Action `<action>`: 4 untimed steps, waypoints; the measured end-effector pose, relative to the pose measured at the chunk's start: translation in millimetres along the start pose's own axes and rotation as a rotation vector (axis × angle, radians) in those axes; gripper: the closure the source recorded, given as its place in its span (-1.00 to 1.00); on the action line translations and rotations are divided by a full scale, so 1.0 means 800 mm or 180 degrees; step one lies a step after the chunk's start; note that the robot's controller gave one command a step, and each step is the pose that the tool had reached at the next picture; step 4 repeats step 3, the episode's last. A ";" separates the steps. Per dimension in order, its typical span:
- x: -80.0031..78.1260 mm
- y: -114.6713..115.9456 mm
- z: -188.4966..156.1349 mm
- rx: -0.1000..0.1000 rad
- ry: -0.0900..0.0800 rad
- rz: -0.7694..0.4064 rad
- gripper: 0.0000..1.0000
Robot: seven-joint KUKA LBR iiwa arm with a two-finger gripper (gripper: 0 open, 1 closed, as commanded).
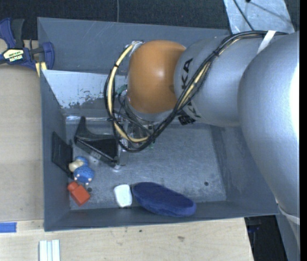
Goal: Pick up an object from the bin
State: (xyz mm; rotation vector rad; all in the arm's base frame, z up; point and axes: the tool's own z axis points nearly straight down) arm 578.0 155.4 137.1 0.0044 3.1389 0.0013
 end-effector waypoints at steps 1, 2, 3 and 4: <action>-0.026 0.025 0.064 -0.0011 -0.0007 0.0390 -1.00; -0.031 0.026 0.060 -0.0023 -0.0049 0.0392 1.00; -0.036 0.070 -0.164 0.0000 -0.0003 0.0375 1.00; -0.036 0.070 -0.164 0.0000 -0.0003 0.0375 1.00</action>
Offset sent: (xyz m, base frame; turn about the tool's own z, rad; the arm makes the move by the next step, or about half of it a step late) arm 0.0225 0.0214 -0.0671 0.1248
